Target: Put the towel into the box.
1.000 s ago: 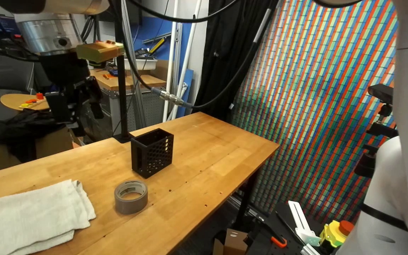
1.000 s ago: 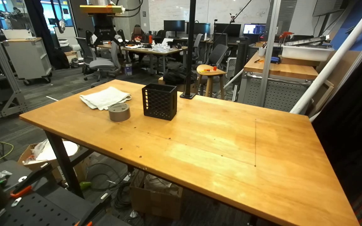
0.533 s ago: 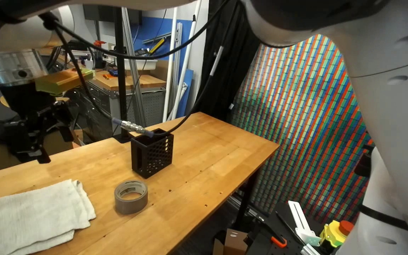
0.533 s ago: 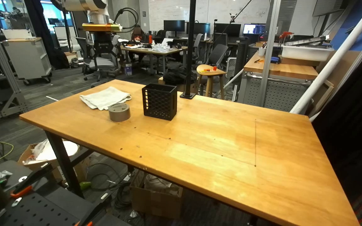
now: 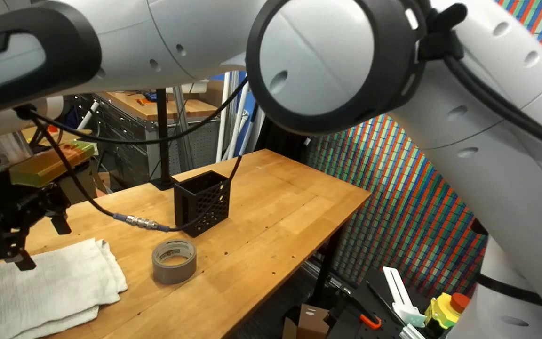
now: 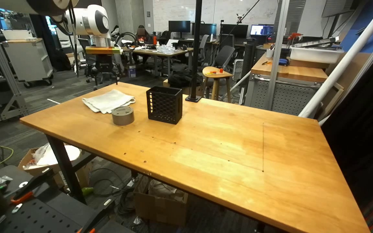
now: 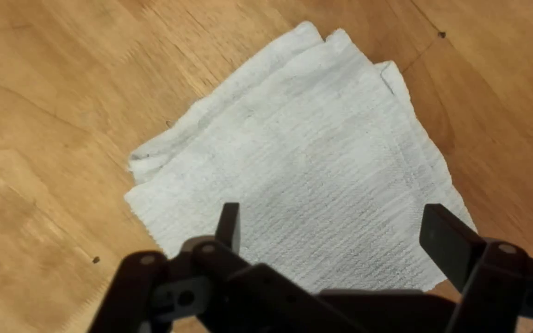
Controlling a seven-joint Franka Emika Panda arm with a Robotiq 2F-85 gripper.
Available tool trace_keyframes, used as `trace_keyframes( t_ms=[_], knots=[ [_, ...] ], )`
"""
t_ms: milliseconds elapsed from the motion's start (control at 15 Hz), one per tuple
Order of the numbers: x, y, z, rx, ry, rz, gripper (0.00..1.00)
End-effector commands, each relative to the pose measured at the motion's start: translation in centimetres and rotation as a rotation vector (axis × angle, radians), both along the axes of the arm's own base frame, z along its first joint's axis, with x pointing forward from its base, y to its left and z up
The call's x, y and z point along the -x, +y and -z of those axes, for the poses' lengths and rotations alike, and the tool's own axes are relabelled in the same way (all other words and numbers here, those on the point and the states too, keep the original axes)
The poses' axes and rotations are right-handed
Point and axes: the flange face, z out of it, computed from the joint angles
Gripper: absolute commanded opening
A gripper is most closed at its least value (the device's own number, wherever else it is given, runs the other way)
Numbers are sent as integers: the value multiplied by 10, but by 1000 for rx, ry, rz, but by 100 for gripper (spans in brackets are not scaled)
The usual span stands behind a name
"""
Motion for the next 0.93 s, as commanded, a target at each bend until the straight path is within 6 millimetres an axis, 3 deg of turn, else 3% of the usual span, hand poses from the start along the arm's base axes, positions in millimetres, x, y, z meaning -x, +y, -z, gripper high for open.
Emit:
trace_keyframes(
  t_ms=[0, 533, 800, 867],
  knots=[
    [-13, 15, 23, -41, 3, 4, 100],
    [-20, 17, 93, -124, 67, 44, 100],
    [-22, 13, 113, -145, 87, 76, 100],
    [-23, 9, 114, -153, 89, 93, 77]
  ],
)
